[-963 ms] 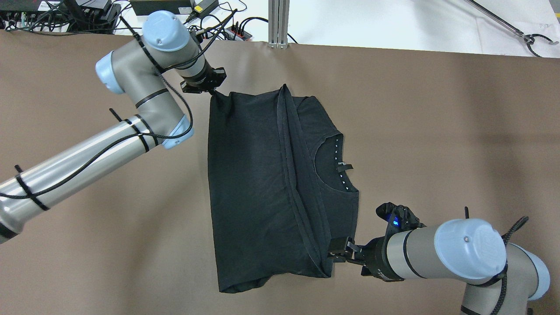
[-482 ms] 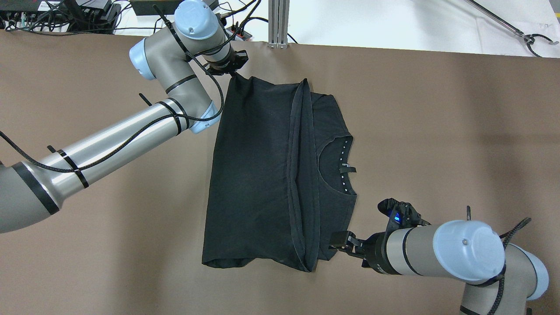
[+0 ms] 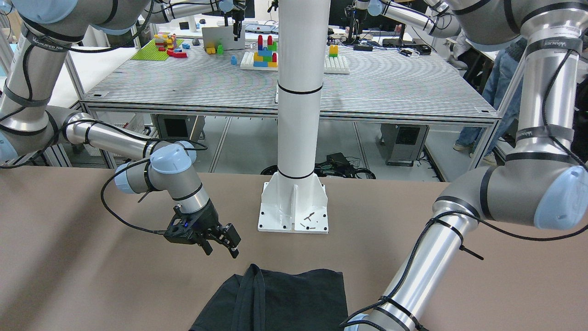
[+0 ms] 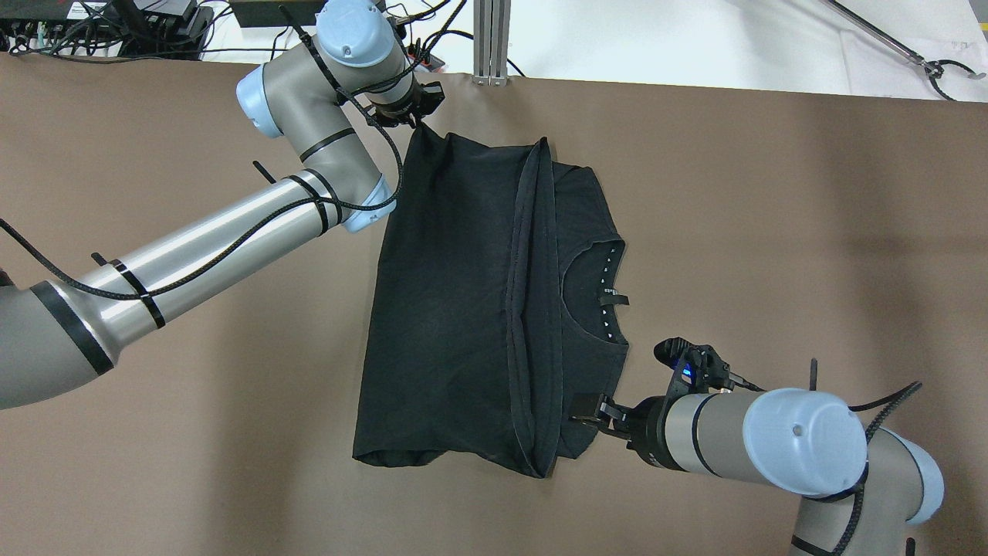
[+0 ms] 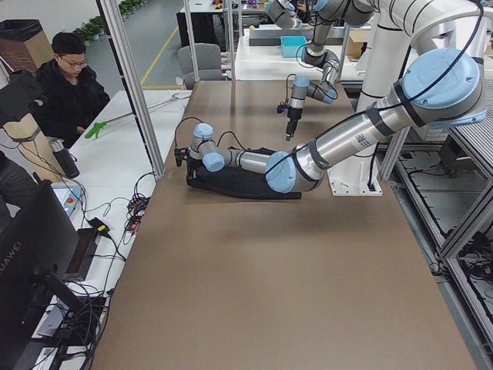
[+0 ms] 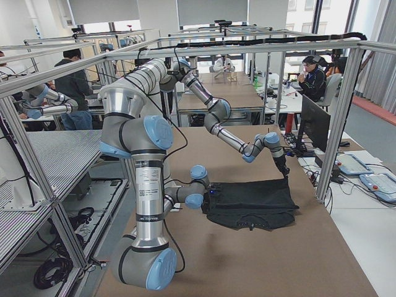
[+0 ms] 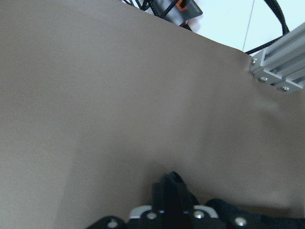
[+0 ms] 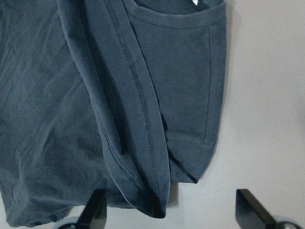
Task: Fold clothes
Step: 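Release and raise the left gripper while the right gripper moves over the shirt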
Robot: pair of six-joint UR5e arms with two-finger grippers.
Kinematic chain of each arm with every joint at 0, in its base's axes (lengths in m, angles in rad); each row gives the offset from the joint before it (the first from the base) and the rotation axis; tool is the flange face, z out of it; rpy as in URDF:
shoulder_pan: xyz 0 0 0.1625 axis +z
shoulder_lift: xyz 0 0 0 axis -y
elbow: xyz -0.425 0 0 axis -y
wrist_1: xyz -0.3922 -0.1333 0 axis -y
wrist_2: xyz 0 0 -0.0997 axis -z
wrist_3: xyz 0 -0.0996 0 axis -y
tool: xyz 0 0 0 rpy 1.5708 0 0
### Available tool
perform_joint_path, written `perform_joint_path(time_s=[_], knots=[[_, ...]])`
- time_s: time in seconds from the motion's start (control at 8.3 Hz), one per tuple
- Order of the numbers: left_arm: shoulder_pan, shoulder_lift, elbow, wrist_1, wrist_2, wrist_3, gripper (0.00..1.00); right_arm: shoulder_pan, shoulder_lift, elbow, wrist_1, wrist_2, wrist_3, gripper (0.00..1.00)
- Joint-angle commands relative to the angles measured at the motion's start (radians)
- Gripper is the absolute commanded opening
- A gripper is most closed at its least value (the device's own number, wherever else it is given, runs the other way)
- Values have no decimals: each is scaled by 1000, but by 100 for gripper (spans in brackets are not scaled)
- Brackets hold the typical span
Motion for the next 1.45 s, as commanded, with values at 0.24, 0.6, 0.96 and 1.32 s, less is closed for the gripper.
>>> perform_joint_path(time_s=[0.24, 0.6, 0.96, 1.32], knots=[[-10, 175, -249, 9, -2, -1, 94, -1, 196, -64, -252, -36, -375, 94], [-10, 291, -361, 8, -1, -3, 94, -46, 366, -218, -364, -115, -672, 66], [-2, 320, -361, 0, 8, -1, 94, -87, 475, -263, -539, -165, -782, 42], [-2, 325, -361, -1, 10, -3, 94, -138, 492, -321, -553, -232, -806, 34]])
